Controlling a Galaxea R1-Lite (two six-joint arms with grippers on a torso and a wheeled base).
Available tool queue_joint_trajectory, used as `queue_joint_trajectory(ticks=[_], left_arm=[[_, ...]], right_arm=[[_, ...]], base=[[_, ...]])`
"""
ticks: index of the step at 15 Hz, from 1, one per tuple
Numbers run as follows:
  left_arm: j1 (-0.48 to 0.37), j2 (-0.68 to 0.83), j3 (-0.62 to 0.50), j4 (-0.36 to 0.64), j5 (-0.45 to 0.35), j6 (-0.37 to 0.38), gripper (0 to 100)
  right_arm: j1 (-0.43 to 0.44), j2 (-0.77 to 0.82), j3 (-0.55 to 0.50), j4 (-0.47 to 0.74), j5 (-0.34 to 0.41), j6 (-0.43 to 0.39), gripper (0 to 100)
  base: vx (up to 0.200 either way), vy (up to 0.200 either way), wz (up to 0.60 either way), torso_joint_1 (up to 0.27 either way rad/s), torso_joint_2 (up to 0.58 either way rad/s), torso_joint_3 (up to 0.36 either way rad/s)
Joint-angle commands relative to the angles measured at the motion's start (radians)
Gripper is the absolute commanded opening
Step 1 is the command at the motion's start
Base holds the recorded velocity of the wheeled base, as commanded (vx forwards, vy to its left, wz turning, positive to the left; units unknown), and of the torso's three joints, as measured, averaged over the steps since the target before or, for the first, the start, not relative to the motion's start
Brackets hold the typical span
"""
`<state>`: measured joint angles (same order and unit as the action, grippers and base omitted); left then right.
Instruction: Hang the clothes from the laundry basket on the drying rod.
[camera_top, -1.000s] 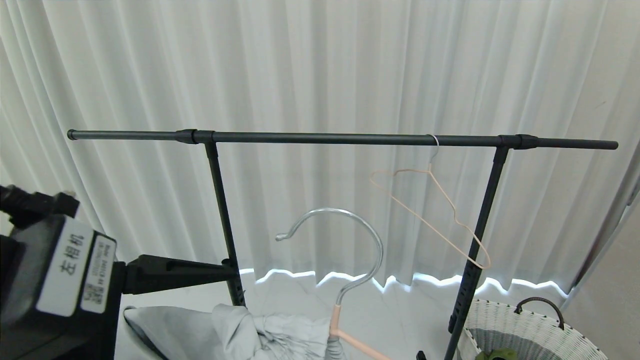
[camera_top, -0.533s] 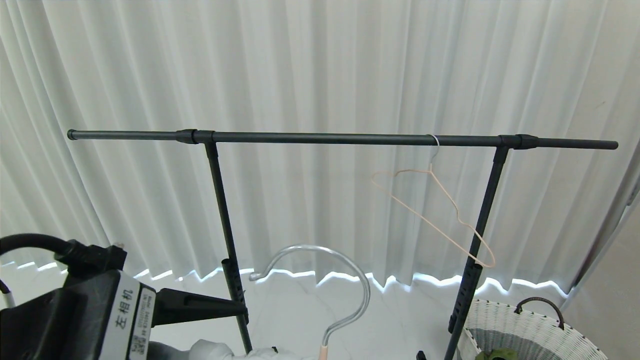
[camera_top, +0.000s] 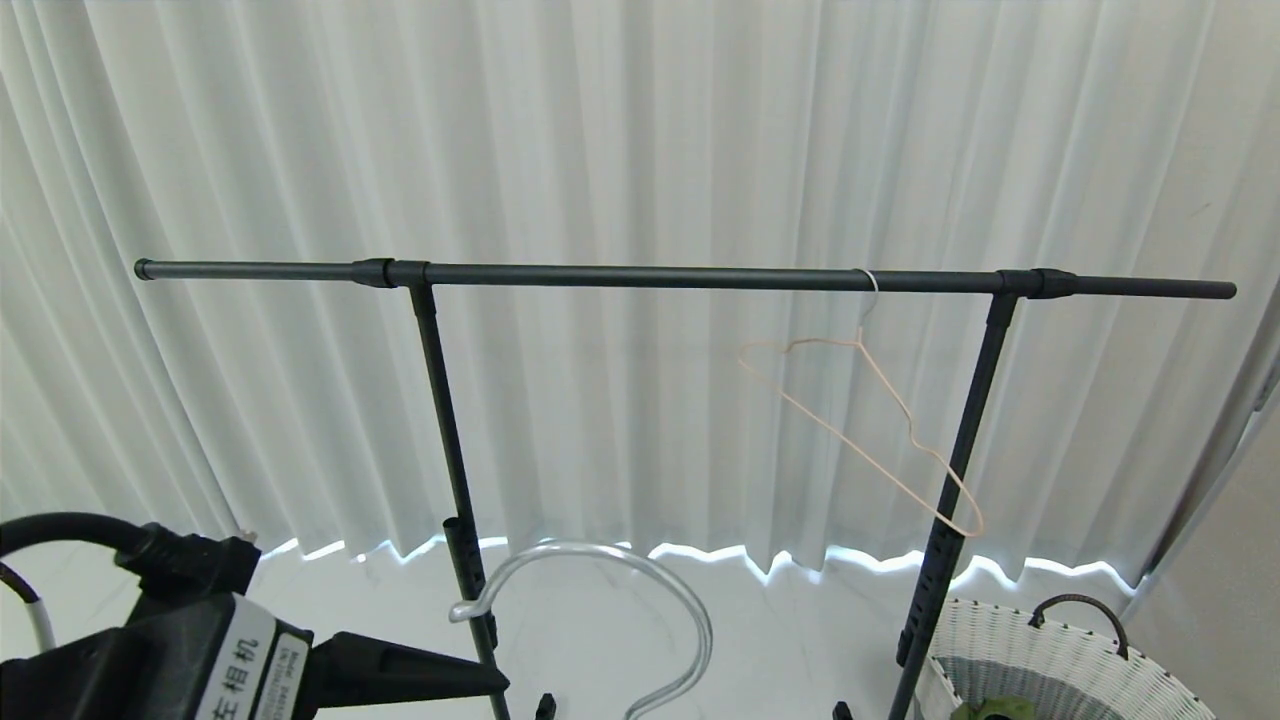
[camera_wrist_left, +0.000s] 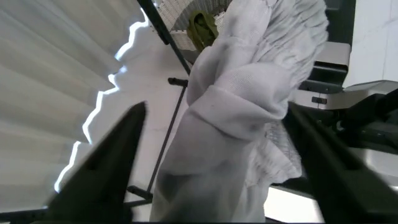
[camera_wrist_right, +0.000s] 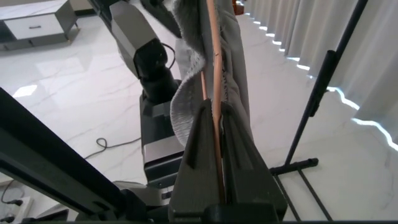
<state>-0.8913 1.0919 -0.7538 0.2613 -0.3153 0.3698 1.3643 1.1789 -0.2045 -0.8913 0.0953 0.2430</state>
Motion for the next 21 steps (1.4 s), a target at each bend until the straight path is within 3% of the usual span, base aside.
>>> queue_joint_trajectory(ticks=[1,7,8,11,14,16,18,21], left_arm=[[0.0,0.002,0.001,0.001,-0.001,0.0,0],[0.002,0.0,0.031,0.0,0.005,0.003,0],[0.002,0.0,0.031,0.0,0.005,0.003,0],[0.002,0.002,0.034,0.0,0.064,0.005,0],[-0.002,-0.01,0.053,0.0,0.269,0.098,0],[0.003,-0.038,0.08,0.0,0.321,0.12,0],[0.025,-0.037,0.077,0.0,0.429,0.104,0],[0.032,-0.018,0.014,-0.019,0.568,-0.074,0]], right_arm=[[-0.001,0.001,-0.001,-0.002,0.0,-0.004,0],[-0.001,-0.001,0.004,0.0,-0.009,-0.005,0],[-0.001,-0.001,0.004,0.0,-0.009,-0.005,100],[-0.005,-0.002,0.011,0.003,-0.009,-0.013,100],[-0.079,-0.001,0.03,0.005,-0.04,-0.028,100],[-0.142,0.016,0.04,0.008,-0.046,-0.03,100],[-0.185,0.041,0.037,0.043,-0.071,-0.037,100],[-0.194,0.099,0.023,0.074,-0.121,-0.037,100]], base=[[0.0,0.0,0.0,0.0,0.0,0.0],[0.0,0.0,0.0,0.0,0.0,0.0],[0.0,0.0,0.0,0.0,0.0,0.0],[0.0,0.0,0.0,0.0,0.0,0.0],[0.0,0.0,0.0,0.0,0.0,0.0],[0.0,0.0,0.0,0.0,0.0,0.0],[0.0,0.0,0.0,0.0,0.0,0.0],[0.0,0.0,0.0,0.0,0.0,0.0]])
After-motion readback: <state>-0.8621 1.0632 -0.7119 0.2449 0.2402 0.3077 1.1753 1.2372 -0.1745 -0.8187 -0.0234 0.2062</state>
